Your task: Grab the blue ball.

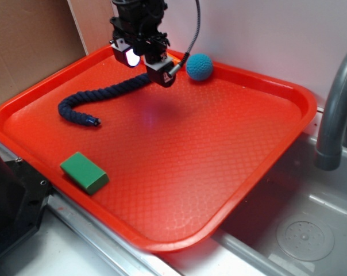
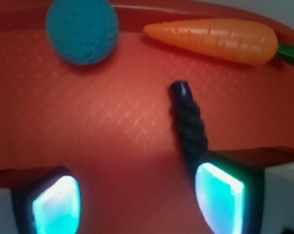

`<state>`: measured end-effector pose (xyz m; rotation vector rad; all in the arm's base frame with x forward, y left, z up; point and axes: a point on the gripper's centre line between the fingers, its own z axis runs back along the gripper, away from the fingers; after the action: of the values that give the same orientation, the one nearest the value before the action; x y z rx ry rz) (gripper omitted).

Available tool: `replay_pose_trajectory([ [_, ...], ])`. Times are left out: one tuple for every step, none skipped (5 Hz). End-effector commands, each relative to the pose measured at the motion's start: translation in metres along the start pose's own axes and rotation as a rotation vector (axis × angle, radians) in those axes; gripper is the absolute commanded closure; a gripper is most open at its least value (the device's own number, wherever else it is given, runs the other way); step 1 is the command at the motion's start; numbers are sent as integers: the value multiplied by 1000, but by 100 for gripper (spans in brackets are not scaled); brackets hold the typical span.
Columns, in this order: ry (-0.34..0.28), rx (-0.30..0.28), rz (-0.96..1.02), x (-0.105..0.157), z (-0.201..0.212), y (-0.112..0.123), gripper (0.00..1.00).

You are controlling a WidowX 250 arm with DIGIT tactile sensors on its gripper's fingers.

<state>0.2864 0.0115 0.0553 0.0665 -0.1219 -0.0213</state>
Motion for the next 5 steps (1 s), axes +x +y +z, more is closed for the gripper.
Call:
replay_pose_trajectory([
  [-128, 24, -24, 46, 1, -12, 0],
  [-138, -12, -47, 58, -9, -20, 0],
  [-152, -32, -71, 67, -15, -29, 0],
  [-138, 0, -62, 73, -25, -32, 0],
  [-146, 2, -46, 73, -26, -29, 100],
])
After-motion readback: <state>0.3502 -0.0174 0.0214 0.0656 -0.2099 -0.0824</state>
